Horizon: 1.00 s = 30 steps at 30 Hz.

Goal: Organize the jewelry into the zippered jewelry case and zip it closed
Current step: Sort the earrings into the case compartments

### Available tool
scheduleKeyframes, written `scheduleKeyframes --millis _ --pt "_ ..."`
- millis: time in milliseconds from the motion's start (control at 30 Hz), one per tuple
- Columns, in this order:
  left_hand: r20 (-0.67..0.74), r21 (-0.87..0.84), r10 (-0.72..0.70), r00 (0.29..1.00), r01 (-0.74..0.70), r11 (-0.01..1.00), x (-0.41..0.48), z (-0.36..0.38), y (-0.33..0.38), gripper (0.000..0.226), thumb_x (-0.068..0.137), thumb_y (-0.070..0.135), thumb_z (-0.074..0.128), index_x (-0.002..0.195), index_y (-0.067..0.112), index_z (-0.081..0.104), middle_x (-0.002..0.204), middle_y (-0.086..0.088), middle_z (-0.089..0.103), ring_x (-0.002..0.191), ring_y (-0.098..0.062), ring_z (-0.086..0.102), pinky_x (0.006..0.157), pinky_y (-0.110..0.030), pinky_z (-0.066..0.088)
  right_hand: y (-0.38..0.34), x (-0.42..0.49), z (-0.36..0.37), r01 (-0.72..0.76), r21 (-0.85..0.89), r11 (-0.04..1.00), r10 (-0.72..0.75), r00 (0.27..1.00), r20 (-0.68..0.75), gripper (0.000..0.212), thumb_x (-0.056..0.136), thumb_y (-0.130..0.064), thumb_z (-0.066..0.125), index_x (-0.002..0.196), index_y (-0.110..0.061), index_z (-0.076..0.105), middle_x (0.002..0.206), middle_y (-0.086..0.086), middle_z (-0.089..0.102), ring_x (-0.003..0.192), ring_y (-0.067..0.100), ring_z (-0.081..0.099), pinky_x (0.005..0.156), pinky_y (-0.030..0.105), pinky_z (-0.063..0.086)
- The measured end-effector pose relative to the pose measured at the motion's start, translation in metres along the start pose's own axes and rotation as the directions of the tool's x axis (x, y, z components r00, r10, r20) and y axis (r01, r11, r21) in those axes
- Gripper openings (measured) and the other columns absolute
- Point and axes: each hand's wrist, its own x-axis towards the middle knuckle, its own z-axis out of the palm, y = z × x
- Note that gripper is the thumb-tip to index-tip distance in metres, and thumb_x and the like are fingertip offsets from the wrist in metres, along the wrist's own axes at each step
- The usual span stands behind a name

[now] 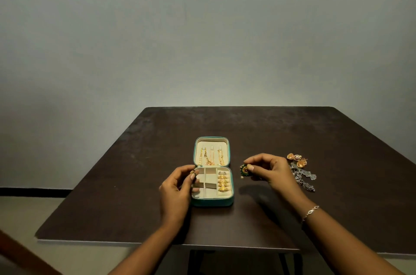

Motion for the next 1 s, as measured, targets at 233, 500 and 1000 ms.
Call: scheduleKeyframes --millis 233,500,1000 --pt "-0.007 -0.036 0.0 1.0 0.0 0.999 -0.01 -0.003 -0.009 0.024 0.087 -0.003 0.055 0.092 0.017 0.068 0.089 0.002 0.071 0.083 -0.008 0.068 0.066 -0.018 0.053 -0.006 0.024 0.042 0.07 -0.145 0.987 -0.051 0.989 0.136 0.02 0.082 0.005 0.06 0.08 -0.013 0.066 0.081 0.002 0.068 0.074 0.007 0.064 0.062 0.015 0.05" --pt "0.012 -0.053 -0.021 1.0 0.022 0.998 -0.011 -0.003 -0.008 0.022 0.088 -0.001 0.053 0.096 0.016 0.066 0.091 -0.001 0.069 0.074 -0.006 0.066 0.062 -0.014 0.051 -0.002 0.033 0.057 0.151 -0.436 0.887 -0.045 0.969 0.245 0.016 0.083 -0.003 0.063 0.083 -0.019 0.067 0.084 -0.007 0.069 0.081 0.004 0.066 0.072 0.014 0.052" --pt "0.018 -0.054 -0.048 0.999 0.049 0.997 -0.008 -0.006 -0.012 0.022 0.089 0.001 0.054 0.097 0.017 0.066 0.09 -0.004 0.069 0.072 -0.008 0.066 0.064 -0.018 0.053 0.005 0.039 0.07 0.23 -0.614 0.755 -0.011 0.941 0.339 0.014 0.081 -0.006 0.063 0.086 -0.016 0.072 0.086 -0.002 0.072 0.083 0.006 0.065 0.08 0.024 0.052"
